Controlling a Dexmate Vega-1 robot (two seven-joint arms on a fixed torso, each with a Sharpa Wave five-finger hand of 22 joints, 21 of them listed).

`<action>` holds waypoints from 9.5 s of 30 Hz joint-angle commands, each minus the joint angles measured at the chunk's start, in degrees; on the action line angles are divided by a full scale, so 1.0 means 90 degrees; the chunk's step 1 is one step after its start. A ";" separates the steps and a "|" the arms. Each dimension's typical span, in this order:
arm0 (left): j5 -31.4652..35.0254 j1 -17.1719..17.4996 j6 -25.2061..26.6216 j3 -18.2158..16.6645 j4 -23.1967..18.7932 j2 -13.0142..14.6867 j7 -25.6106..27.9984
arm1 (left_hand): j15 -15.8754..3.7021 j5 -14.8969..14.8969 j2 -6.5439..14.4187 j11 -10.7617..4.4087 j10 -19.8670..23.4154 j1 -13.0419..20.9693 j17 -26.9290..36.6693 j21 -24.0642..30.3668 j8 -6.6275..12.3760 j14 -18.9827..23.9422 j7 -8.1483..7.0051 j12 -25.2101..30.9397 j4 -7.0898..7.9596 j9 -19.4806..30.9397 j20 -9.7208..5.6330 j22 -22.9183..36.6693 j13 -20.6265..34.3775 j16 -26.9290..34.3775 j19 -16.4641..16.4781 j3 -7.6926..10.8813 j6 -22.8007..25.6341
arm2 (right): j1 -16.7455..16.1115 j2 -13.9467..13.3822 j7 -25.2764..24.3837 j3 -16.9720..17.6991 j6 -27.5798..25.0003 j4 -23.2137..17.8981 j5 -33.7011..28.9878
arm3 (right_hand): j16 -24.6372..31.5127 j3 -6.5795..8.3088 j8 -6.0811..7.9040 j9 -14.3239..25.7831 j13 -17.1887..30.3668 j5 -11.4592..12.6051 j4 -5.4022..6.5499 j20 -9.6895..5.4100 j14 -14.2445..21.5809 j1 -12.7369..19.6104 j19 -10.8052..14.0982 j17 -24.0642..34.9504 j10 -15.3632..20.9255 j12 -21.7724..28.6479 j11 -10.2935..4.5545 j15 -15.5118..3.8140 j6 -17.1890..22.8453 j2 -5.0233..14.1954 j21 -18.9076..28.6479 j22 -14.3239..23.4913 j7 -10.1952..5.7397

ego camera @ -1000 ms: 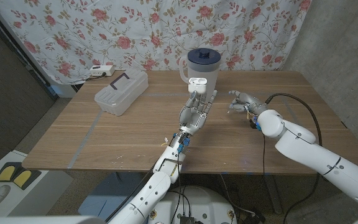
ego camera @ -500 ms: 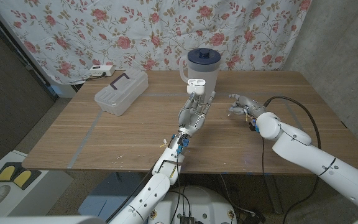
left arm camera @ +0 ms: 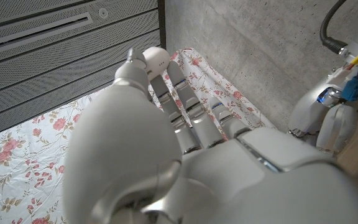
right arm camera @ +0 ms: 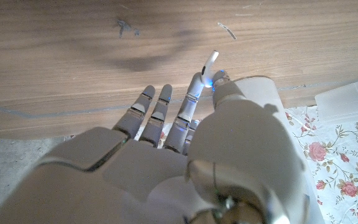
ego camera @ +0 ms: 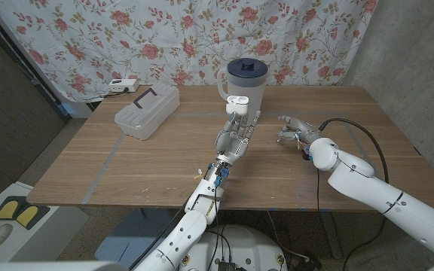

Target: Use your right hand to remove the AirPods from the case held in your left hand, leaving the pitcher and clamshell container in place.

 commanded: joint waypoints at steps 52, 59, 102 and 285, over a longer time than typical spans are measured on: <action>0.0101 -0.0047 -0.0066 0.0001 0.0132 -0.0008 -0.0024 | -0.0073 0.0029 0.0148 -0.0037 0.0066 0.0114 0.0033 0.0013 0.0409 0.0130 0.0170 0.0008 0.0022 0.0030 -0.0041 0.0038 0.2175 0.0007 0.0005 0.0016 0.0283 | -0.0290 -0.0137 -0.0171 0.0274 -0.0213 -0.0390 -0.0162 | -0.0532 -0.0337 -0.0018 0.0044 -0.1017 -0.0152 0.0111 0.0066 -0.0750 -0.0322 0.0095 -0.0467 -0.1020 -0.1361 0.0097 -0.0545 -0.0257 -0.0201 0.0024 0.0003 0.0242; -0.0105 -0.0099 0.0052 -0.0001 0.0299 -0.0140 -0.0063 | -0.0078 0.0030 0.0123 -0.0035 0.0101 0.0143 0.0039 0.0015 0.0416 0.0140 0.0162 0.0009 0.0004 -0.0009 -0.0061 0.0037 0.2151 0.0010 0.0012 0.0003 0.0359 | -0.0552 -0.0427 -0.0210 0.0719 -0.0211 -0.0967 0.0004 | -0.0539 -0.0384 -0.0019 0.0043 -0.1092 -0.0170 0.0177 0.0038 -0.0800 -0.0447 0.0035 -0.0487 -0.1043 -0.1460 0.0119 -0.0531 -0.0288 -0.0183 0.0002 0.0004 0.0180; -0.0258 -0.0316 0.0376 -0.0136 0.0949 -0.0350 -0.0262 | -0.0075 0.0031 0.0130 -0.0027 0.0120 0.0155 0.0040 0.0006 0.0353 0.0124 0.0163 -0.0007 0.0024 -0.0116 -0.0055 0.0038 0.2117 -0.0025 -0.0018 -0.0027 0.0346 | -0.2256 -0.0892 -0.0819 0.2739 0.0541 -0.2606 0.1127 | -0.0476 -0.0506 0.0025 0.0039 -0.1321 -0.0235 0.0428 0.0055 -0.0803 -0.0924 0.0055 -0.0527 -0.0902 -0.1699 0.0259 -0.0419 -0.0230 -0.0022 0.0029 0.0011 0.0169; 0.0285 -0.0780 0.0494 -0.0028 0.1911 -0.0699 -0.0308 | -0.0059 0.0025 0.0185 -0.0020 0.0080 0.0128 0.0050 0.0004 0.0332 -0.0034 0.0190 -0.0037 0.0055 -0.0166 -0.0049 0.0035 0.2116 -0.0082 -0.0089 -0.0058 0.0351 | -0.0131 -0.1303 0.1042 0.0560 0.0405 -0.3426 0.0193 | -0.0471 -0.0519 -0.0089 0.0014 -0.2008 -0.0321 0.0914 0.0479 -0.1116 -0.2066 -0.0290 -0.0830 -0.0819 -0.2659 0.0280 -0.0028 -0.1203 0.0204 -0.0015 0.0014 0.0407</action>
